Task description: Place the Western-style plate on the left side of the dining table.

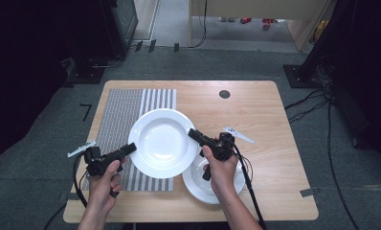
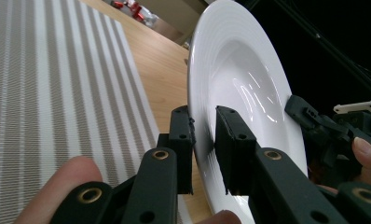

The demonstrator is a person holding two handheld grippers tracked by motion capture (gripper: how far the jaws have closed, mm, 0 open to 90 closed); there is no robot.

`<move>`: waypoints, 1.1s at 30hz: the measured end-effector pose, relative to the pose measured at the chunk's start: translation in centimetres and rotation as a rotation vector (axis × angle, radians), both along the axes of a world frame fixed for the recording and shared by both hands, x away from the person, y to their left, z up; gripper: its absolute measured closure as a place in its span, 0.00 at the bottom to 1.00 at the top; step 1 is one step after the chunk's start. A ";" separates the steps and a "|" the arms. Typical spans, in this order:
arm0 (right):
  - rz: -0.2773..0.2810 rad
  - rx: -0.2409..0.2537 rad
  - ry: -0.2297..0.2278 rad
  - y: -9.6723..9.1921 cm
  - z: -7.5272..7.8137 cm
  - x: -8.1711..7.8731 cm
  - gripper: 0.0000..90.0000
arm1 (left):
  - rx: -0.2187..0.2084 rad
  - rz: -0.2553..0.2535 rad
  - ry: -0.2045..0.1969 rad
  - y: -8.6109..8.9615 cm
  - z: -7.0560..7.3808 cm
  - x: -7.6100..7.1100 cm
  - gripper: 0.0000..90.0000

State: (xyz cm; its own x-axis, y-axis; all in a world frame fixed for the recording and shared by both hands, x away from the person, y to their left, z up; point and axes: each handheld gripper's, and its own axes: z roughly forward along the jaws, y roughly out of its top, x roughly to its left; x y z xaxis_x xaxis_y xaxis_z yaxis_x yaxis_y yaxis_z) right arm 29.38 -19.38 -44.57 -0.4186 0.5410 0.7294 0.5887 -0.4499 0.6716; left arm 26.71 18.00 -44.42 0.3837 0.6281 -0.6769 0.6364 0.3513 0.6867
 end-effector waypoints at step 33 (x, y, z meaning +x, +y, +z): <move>0.115 -0.004 0.144 8.6 -2.4 8.6 0.93 | 0.036 0.146 0.119 7.3 -2.4 3.9 0.85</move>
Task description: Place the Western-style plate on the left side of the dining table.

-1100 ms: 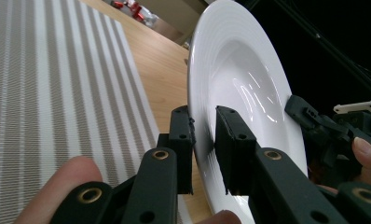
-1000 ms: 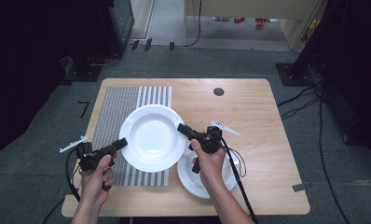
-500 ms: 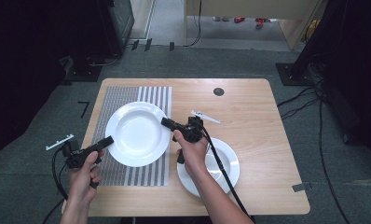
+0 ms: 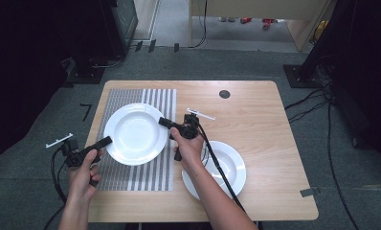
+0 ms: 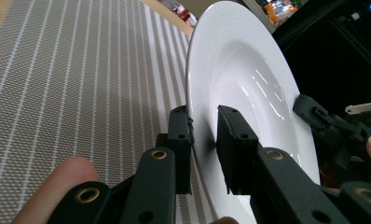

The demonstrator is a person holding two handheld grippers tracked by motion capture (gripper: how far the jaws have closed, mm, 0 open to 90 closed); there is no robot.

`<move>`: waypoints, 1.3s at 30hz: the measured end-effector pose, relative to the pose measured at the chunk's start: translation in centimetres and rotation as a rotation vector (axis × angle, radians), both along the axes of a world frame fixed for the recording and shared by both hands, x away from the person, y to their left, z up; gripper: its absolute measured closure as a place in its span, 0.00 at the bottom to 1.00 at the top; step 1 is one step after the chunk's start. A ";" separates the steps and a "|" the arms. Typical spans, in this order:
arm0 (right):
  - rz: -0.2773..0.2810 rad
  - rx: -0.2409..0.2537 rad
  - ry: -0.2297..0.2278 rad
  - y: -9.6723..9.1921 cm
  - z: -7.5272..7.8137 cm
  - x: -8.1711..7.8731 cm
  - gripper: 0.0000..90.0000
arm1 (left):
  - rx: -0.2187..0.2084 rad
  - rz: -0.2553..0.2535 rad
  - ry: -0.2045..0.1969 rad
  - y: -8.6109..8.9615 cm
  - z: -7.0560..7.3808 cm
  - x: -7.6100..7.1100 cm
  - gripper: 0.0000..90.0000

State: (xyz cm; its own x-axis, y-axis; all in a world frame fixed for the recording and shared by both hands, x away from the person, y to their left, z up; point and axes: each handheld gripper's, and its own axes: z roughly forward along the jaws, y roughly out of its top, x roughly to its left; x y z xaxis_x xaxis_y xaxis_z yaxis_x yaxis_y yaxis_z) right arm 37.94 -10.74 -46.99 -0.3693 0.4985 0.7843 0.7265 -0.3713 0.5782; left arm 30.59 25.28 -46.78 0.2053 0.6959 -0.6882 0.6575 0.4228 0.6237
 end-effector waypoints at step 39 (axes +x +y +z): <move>-0.032 -0.093 0.206 2.6 -5.5 7.2 0.89 | 0.044 0.074 0.126 0.5 -4.7 5.6 0.83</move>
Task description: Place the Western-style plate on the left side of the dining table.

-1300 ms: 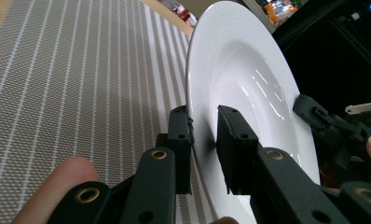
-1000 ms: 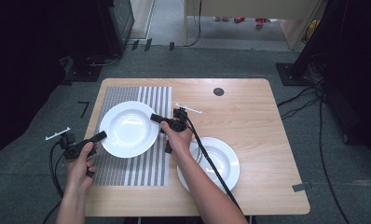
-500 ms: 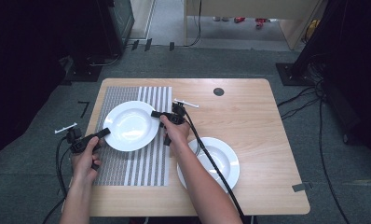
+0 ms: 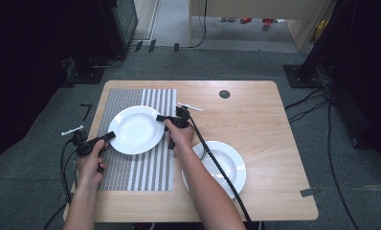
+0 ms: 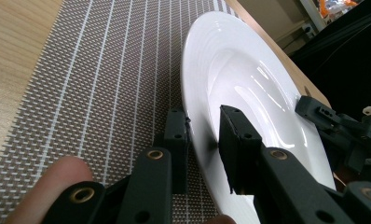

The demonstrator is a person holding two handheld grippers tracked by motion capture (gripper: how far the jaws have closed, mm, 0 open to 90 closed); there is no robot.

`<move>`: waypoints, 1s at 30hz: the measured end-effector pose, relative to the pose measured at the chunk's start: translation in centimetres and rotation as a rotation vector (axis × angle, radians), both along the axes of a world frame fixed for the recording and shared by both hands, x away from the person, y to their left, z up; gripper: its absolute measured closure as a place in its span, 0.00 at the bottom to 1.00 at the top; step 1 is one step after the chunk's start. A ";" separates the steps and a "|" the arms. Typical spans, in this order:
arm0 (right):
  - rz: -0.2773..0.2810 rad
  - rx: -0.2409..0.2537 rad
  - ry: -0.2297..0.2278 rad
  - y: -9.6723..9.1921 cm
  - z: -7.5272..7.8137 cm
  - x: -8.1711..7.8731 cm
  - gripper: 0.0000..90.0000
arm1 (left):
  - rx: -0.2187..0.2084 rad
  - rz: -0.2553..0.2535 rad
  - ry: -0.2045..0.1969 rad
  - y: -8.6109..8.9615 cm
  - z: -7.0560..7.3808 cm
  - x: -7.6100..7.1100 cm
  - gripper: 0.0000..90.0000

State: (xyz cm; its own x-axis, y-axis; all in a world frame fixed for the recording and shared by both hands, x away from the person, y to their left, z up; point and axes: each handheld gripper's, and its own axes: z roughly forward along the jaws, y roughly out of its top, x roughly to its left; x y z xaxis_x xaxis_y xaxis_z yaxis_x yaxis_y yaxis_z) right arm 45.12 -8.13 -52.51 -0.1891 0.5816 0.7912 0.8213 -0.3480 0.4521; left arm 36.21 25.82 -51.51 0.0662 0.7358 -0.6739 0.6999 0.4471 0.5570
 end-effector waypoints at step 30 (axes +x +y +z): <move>0.044 -0.289 -0.268 -0.4 5.8 -1.7 0.50 | 0.133 -0.022 -0.103 -0.8 2.5 -2.3 0.29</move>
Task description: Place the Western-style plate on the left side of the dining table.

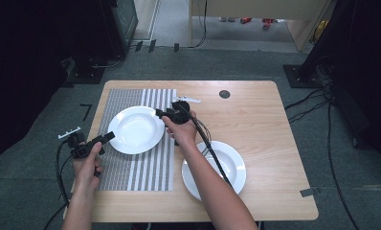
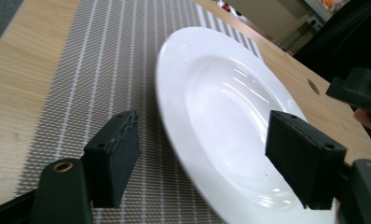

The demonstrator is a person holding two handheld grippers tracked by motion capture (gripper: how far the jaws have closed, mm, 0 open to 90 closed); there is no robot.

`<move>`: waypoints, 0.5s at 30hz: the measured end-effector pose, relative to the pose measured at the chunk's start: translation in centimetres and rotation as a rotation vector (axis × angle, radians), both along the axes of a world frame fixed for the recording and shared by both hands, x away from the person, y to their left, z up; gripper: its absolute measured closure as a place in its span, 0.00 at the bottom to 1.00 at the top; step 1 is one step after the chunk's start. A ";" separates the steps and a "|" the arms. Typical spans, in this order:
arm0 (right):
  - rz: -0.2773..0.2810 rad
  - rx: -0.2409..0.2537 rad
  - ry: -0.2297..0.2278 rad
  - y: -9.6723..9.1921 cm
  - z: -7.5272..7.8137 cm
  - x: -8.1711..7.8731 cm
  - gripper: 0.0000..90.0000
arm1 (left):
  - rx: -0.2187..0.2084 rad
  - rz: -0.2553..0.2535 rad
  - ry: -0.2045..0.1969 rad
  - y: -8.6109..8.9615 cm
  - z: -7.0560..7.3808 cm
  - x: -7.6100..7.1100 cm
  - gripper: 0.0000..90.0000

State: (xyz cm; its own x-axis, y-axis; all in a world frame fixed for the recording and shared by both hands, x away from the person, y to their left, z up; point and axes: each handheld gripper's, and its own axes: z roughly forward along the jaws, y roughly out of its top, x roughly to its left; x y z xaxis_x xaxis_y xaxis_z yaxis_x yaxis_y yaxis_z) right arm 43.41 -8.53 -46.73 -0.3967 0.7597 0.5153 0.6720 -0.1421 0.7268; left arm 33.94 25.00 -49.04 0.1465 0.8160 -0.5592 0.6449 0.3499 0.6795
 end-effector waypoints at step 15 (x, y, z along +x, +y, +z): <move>0.099 -0.119 -0.072 -3.9 4.2 -4.7 0.29 | 0.081 -0.017 -0.052 -2.0 1.1 -3.2 0.19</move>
